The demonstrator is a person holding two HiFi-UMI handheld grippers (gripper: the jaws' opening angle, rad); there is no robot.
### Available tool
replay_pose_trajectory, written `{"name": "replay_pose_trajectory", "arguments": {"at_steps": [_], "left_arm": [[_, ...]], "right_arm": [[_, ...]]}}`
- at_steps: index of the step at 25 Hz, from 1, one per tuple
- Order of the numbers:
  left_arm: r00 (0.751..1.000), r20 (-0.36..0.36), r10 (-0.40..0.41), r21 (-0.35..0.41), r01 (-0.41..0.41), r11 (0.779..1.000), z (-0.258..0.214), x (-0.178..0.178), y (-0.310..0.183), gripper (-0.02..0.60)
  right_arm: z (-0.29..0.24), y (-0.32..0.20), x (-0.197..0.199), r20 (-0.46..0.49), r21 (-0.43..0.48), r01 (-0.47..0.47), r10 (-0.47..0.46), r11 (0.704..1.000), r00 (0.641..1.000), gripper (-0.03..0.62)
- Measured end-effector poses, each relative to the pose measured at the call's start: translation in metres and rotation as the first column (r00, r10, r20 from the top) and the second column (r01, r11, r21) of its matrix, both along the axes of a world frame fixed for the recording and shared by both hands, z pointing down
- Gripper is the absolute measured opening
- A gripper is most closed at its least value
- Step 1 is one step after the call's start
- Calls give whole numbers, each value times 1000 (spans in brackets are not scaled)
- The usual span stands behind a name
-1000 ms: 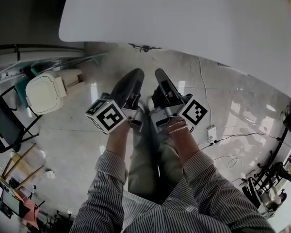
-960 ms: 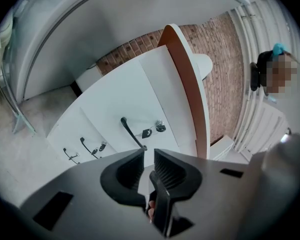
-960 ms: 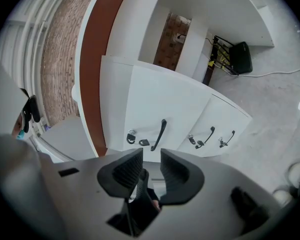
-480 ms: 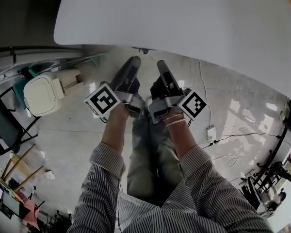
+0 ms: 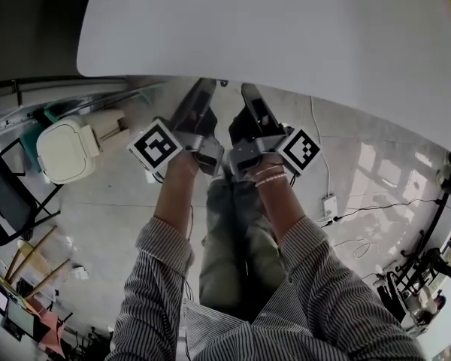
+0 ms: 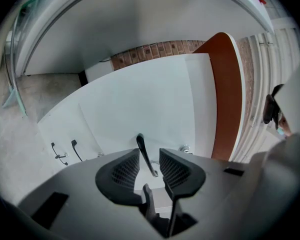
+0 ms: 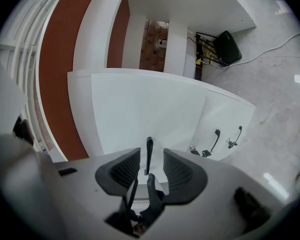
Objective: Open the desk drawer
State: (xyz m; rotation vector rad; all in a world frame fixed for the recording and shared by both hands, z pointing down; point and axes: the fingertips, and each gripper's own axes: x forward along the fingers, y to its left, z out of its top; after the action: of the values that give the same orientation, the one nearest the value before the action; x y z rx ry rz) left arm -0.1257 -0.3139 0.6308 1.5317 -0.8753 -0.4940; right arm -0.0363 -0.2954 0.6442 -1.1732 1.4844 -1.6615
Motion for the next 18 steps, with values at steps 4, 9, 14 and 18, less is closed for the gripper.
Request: {"name": "replay_pose_trajectory", "arguments": {"at_steps": [4, 9, 14, 18], "left_arm": [[1000, -27, 3, 2, -3, 1000, 0, 0, -2, 118], [999, -38, 0, 1, 0, 1000, 1, 4, -7, 118], [1000, -3, 8, -16, -8, 1000, 6, 4, -8, 93], [1000, 1, 19, 0, -19, 1000, 7, 2, -9, 67]], "right_arm": [[-6, -6, -4, 44, 27, -1, 0, 1000, 999, 144], [-2, -15, -6, 35, 17, 21, -22, 1000, 999, 144], [-4, -20, -8, 48, 21, 27, -28, 999, 998, 133], [-2, -20, -7, 57, 21, 18, -19, 1000, 998, 98]]}}
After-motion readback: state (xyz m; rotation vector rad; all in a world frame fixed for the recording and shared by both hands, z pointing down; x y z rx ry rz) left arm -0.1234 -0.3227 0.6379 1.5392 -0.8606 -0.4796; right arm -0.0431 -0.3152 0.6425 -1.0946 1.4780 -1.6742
